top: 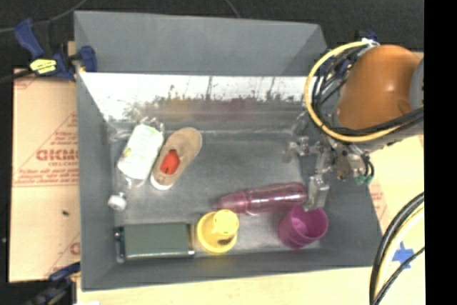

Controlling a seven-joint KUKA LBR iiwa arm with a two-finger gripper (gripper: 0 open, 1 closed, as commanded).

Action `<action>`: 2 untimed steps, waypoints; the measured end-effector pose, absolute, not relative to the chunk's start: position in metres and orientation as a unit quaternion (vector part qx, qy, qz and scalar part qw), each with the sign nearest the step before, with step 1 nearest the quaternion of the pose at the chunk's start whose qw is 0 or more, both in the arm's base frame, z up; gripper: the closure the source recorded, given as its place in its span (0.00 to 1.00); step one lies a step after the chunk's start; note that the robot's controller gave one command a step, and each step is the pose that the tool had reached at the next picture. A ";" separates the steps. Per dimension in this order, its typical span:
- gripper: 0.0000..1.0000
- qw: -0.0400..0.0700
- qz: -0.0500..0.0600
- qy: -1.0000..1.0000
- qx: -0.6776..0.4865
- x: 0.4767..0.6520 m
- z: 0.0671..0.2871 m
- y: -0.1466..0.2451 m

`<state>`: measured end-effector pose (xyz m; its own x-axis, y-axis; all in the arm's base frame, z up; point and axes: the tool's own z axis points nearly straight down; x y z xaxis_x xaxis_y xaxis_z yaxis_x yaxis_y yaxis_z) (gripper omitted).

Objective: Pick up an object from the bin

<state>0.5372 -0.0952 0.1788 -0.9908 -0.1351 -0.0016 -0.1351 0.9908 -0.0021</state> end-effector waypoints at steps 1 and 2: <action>0.00 0.005 -0.002 0.986 -0.167 0.570 0.125 -0.090; 0.00 0.003 -0.001 0.998 -0.063 0.513 0.081 -0.074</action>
Offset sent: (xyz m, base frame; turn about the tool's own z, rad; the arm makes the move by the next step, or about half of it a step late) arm -0.0252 0.0225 -0.0988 0.0077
